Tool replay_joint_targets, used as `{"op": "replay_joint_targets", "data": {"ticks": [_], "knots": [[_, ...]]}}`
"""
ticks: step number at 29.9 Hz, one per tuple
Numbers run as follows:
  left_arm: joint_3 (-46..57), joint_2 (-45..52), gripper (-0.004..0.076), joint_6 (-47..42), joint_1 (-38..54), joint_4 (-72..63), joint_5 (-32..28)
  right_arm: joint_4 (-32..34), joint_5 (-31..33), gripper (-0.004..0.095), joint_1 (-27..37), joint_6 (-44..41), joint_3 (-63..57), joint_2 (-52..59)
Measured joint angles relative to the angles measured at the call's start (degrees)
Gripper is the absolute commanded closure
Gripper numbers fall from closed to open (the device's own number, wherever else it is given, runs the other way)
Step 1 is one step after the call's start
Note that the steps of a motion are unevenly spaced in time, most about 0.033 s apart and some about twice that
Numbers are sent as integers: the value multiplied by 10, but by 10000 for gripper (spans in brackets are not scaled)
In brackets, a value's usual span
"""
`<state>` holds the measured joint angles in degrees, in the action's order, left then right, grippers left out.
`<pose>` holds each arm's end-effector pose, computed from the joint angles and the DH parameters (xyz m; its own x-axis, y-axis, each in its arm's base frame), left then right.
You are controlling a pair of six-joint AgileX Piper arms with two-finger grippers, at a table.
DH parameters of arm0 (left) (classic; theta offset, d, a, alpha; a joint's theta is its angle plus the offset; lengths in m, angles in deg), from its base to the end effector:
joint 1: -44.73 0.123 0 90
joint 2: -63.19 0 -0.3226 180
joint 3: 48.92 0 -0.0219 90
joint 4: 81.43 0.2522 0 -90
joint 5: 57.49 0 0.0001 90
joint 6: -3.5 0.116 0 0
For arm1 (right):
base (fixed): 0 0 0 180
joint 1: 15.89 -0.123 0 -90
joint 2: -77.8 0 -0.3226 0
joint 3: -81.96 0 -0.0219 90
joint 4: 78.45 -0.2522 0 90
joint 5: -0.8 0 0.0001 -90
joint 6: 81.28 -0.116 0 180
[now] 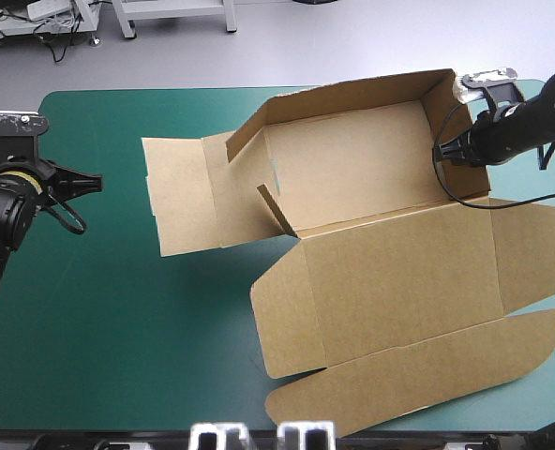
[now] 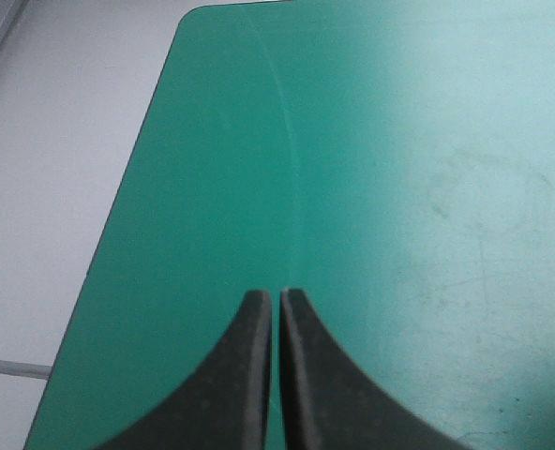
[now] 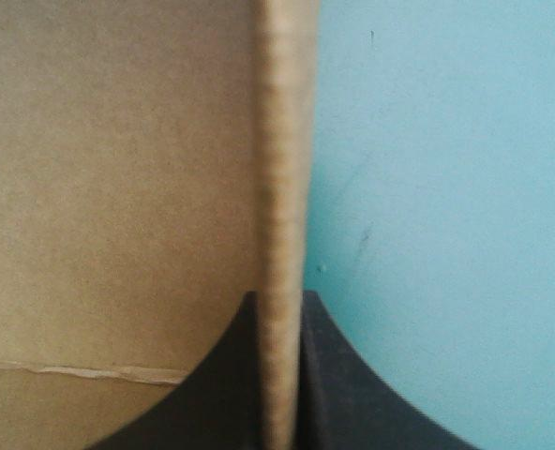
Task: Fold the box
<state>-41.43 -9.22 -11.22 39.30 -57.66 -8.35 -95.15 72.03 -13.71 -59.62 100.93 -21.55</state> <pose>0.2380 0.0129 0.4305 -0.5958 0.0792 -0.7992 -0.1397 0.9697 0.2003 0.3526 0.0182 0.4075 -0.8116 -0.2369 -0.5340 -0.3347 0.9377 0.0928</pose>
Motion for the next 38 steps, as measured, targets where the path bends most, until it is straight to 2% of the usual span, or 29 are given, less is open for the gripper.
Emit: {"op": "replay_joint_targets", "data": {"ticks": [5, 9, 13, 17, 27, 31, 38], "knots": [[0, -19, 711, 0, 0, 15, 11, -38, 2, 927, 3, 19, 0, 6], [0, -58, 710, 5, 0, 14, 13, -43, 2, 927, 3, 23, 0, 6], [0, -98, 707, 47, 0, -31, 9, -44, 2, 927, 3, 26, 0, 6], [0, -121, 674, 126, 0, -143, -7, -59, 2, 927, 4, 31, 0, 6], [0, -155, 511, 442, 0, -529, -9, -99, 2, 927, 4, 58, 0, 6], [0, -155, 437, 533, 0, -632, 28, -97, 2, 926, 4, 68, 0, 6], [0, -155, 428, 630, 1, -749, 110, -84, 4, 927, 4, 66, 0, 5]]}}
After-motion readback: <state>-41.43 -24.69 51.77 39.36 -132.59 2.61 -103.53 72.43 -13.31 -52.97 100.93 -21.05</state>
